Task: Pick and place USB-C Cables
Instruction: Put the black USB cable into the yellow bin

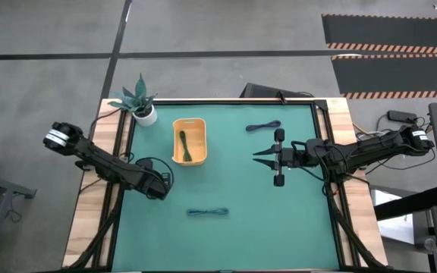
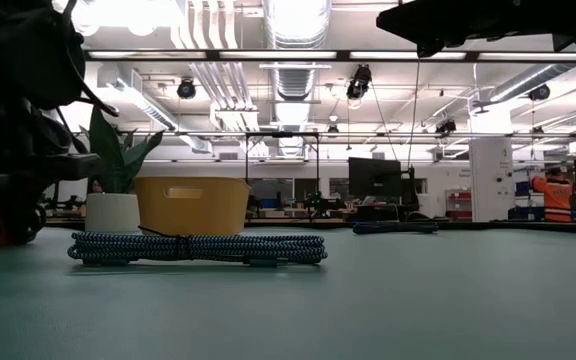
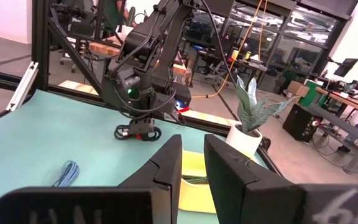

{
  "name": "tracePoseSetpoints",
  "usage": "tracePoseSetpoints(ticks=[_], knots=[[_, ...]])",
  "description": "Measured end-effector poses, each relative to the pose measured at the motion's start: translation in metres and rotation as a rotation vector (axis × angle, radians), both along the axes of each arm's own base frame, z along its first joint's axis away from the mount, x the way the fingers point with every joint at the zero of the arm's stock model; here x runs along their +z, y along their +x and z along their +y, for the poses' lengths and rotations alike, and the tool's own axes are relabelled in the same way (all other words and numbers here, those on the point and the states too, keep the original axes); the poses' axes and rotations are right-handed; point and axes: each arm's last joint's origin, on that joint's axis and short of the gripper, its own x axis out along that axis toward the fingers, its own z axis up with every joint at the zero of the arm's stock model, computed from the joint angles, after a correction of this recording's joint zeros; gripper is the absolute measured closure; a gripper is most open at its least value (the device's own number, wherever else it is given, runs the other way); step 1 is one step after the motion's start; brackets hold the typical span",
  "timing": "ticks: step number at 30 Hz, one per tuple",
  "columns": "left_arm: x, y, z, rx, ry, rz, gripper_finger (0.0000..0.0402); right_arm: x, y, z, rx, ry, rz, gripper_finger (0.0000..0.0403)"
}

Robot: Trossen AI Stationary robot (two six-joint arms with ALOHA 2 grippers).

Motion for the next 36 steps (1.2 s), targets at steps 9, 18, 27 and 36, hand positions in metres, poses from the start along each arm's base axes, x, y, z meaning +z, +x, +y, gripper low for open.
tracePoseSetpoints(ticks=[9,18,27,36], knots=[[0.026,0.004,-0.002,-0.052,-0.012,-0.001,0.0352,0.0,0.0,0.0,0.0,0.003,0.0,0.0344],[0.089,0.009,-0.004,-0.08,0.003,0.045,0.0352,0.0,0.0,0.0,0.0,0.004,0.0,0.0344],[0.131,0.025,-0.002,-0.172,0.018,-0.061,0.0353,0.0,0.0,0.0,0.0,0.012,0.0,0.0344],[0.152,0.038,0.014,-0.26,0.08,-0.117,0.0353,0.0,0.0,0.0,0.0,0.01,0.0,0.0344]])
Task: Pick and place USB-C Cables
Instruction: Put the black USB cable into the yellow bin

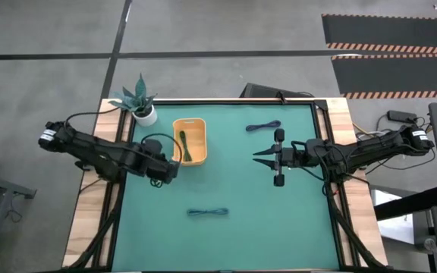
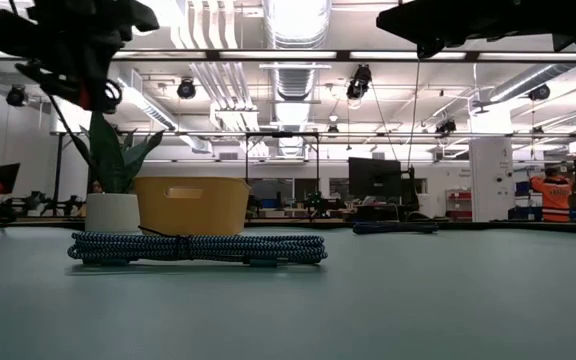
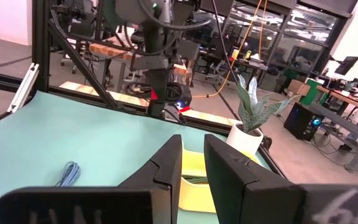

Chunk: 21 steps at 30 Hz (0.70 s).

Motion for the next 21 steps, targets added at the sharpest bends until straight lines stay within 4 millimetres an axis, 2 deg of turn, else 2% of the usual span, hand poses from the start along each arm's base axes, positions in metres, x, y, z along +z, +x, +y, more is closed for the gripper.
tracePoseSetpoints(ticks=[5,11,21], knots=[[0.005,0.008,0.011,-0.066,0.027,-0.018,0.0353,0.0,0.0,0.0,0.0,-0.001,0.001,0.0344],[0.008,0.028,0.023,-0.23,0.086,0.02,0.0353,0.003,-0.006,0.0,0.001,-0.003,0.01,0.0344],[0.007,0.07,0.031,-0.751,0.208,0.249,0.0353,0.009,-0.022,-0.002,0.002,0.026,0.03,0.0344]])
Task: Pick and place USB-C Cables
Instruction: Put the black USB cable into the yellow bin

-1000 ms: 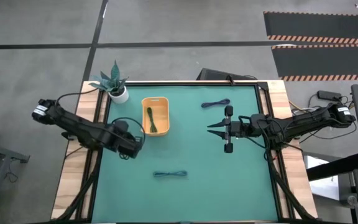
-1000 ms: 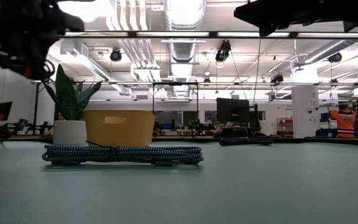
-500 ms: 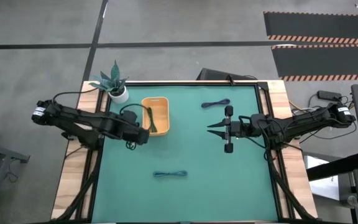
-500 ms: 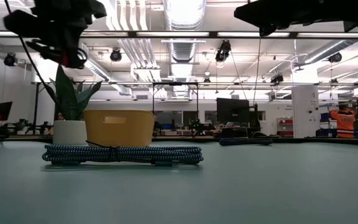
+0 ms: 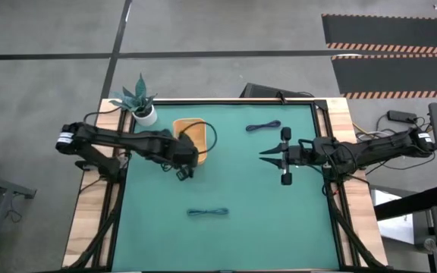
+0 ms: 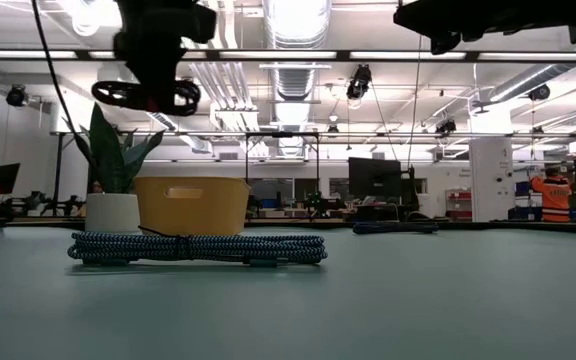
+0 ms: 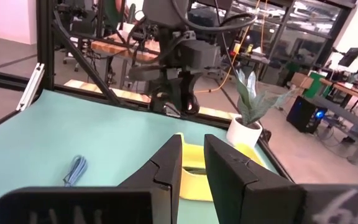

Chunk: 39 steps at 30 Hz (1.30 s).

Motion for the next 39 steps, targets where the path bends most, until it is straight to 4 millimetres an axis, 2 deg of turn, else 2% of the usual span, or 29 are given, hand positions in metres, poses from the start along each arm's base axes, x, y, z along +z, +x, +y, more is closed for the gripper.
tracePoseSetpoints(ticks=[8,13,19,23,29,39], knots=[[-0.008,0.011,0.007,-0.33,0.087,0.159,0.0353,-0.001,-0.002,0.0,0.001,0.024,0.019,0.0344],[-0.009,0.022,0.017,-0.501,0.169,0.145,0.0353,-0.002,-0.002,0.0,0.0,0.037,0.028,0.0344],[-0.012,0.031,0.037,-0.629,0.25,0.132,0.0353,-0.002,-0.002,0.0,-0.001,0.044,0.032,0.0344],[-0.016,0.031,0.053,-0.677,0.245,0.143,0.0353,-0.002,-0.002,0.0,-0.002,0.057,0.033,0.0344],[-0.015,0.031,0.076,-0.661,0.236,0.106,0.0353,-0.003,-0.002,0.0,-0.003,0.058,0.041,0.0344],[-0.02,0.029,0.099,-0.671,0.225,0.093,0.0353,-0.004,-0.002,0.0,-0.006,0.058,0.054,0.0344]])
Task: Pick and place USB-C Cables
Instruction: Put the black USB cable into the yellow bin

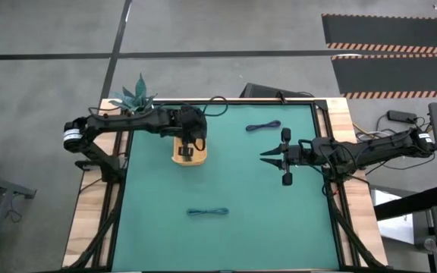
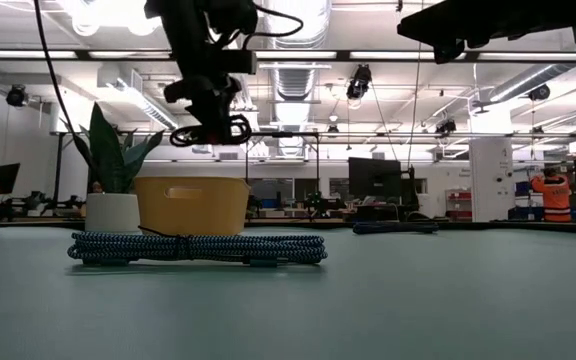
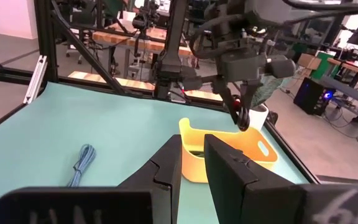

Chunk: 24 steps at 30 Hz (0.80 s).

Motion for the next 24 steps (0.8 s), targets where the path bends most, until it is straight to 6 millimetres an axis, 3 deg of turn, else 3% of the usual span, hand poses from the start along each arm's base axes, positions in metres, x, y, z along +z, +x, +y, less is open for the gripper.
tracePoseSetpoints(ticks=[11,24], knots=[[-0.031,-0.008,0.02,0.024,0.008,0.011,0.0353,0.0,0.0,0.0,0.0,0.0,0.0,0.0344],[-0.038,-0.012,0.043,0.067,-0.028,-0.021,0.0353,0.0,0.0,0.0,-0.001,-0.001,0.001,0.0344]])
